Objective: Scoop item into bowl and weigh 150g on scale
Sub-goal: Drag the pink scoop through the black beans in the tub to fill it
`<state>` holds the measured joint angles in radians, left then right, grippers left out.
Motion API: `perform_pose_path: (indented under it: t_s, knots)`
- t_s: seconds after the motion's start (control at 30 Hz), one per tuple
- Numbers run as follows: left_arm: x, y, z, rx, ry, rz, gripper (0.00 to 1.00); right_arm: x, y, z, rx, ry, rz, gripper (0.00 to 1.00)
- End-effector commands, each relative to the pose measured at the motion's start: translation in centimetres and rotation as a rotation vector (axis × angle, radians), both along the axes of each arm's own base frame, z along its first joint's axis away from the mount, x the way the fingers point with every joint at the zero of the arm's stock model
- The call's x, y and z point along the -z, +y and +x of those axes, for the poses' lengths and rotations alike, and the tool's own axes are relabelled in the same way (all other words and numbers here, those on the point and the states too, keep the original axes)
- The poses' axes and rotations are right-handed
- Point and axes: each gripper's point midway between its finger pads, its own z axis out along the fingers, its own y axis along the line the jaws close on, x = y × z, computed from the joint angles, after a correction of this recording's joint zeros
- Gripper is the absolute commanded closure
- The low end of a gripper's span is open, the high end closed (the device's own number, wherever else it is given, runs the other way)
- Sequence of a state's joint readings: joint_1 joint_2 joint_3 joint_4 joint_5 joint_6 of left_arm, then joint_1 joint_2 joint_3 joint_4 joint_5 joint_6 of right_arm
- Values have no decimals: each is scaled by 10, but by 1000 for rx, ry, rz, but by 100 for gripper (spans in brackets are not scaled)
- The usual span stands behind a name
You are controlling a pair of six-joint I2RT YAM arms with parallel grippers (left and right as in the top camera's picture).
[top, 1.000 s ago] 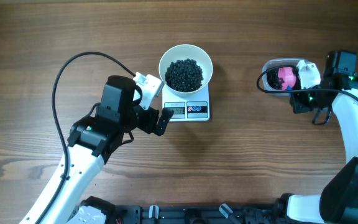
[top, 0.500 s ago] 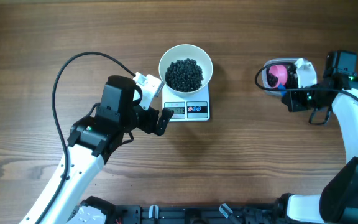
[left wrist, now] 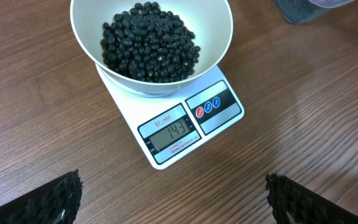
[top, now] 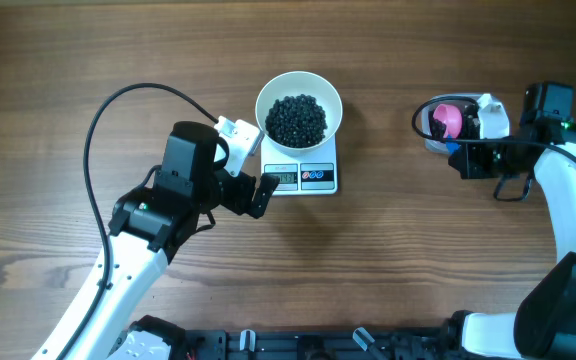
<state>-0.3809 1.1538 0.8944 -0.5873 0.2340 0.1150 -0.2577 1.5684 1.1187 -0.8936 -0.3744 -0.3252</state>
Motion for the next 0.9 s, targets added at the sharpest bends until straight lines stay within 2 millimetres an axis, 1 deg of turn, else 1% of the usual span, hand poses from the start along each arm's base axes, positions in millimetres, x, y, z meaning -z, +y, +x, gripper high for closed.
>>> perform_pose_path:
  t_s: [0.0,0.13,0.23,0.33,0.5,0.6,0.77,0.8,0.87]
  knots:
    - [4,-2,-2,18,9,4,0,1,14,-1,-2,10,90,96]
    - [4,-2,-2,18,9,4,0,-5,18,2,-2,-16,151,96]
    - [4,-2,-2,18,9,4,0,-6,13,4,17,-28,161,96]
    - [4,-2,-2,18,9,4,0,-7,4,4,49,-31,166,96]
    - [4,-2,-2,18,9,4,0,-13,-1,5,77,-57,228,96]
    - [4,-2,-2,18,9,4,0,-15,-10,7,132,-63,253,96]
    - [4,-2,-2,18,9,4,0,-17,-31,8,247,-61,275,96]
    - [4,-2,-2,18,9,4,0,-21,-34,8,262,-77,312,96]
    - [4,-2,-2,18,9,4,0,-28,-34,9,268,-103,371,96]
